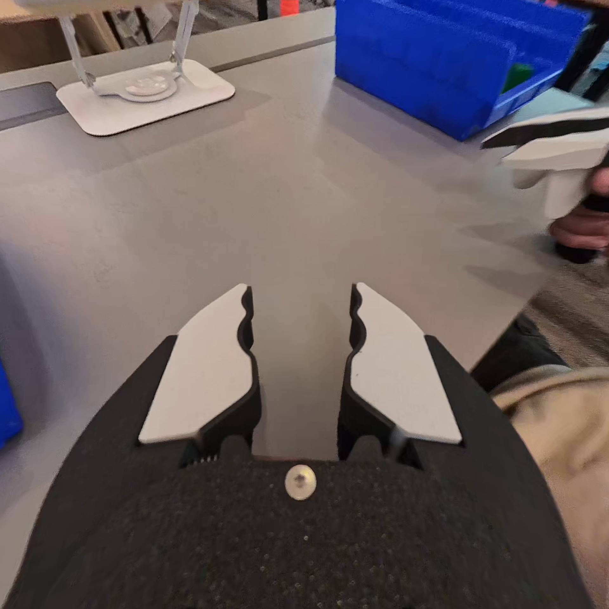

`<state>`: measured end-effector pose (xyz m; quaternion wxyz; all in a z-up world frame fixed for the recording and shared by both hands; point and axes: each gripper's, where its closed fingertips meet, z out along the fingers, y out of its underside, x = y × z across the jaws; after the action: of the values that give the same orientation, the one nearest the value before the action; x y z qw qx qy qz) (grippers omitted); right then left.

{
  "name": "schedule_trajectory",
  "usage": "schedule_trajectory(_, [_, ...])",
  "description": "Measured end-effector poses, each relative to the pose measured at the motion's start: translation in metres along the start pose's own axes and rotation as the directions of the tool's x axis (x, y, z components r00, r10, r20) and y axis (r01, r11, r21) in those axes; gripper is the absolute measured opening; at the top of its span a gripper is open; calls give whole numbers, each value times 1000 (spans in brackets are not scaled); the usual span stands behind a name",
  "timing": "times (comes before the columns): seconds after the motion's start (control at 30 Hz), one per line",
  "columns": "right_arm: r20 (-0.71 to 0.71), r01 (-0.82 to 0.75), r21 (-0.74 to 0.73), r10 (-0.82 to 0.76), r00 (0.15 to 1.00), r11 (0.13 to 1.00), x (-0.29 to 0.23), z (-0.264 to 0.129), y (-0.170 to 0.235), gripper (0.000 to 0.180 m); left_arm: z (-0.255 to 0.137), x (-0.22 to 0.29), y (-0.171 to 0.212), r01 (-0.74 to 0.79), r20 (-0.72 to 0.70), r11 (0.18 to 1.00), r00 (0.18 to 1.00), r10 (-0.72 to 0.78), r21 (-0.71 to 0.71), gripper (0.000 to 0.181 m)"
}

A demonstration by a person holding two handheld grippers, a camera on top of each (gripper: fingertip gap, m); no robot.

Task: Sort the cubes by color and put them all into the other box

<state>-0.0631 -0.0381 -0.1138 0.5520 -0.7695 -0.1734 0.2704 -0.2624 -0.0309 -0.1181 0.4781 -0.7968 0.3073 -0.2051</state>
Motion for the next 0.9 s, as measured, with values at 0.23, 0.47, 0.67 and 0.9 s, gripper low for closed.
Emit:
schedule_trajectory(0.23, [54, -57, 1, 57, 997, 998, -4, 3, -4, 41, -115, -132, -58, 25, 304, 985, 949, -77, 169, 50])
schedule_trajectory(0.47, [99, -58, -49, 62, 993, 997, -19, 22, -3, 40, -37, -268, -44, -118, 96, 970, 985, 141, -213, 56])
schedule_trajectory(0.67, [60, 26, -82, -21, 998, 996, -22, 25, 3, 39, 51, -320, -2, -24, 79, 911, 995, 62, -413, 57])
schedule_trajectory(0.9, [72, -17, -95, 24, 997, 995, -18, 20, 7, 38, 86, -326, 20, 31, 107, 899, 994, 18, -438, 22])
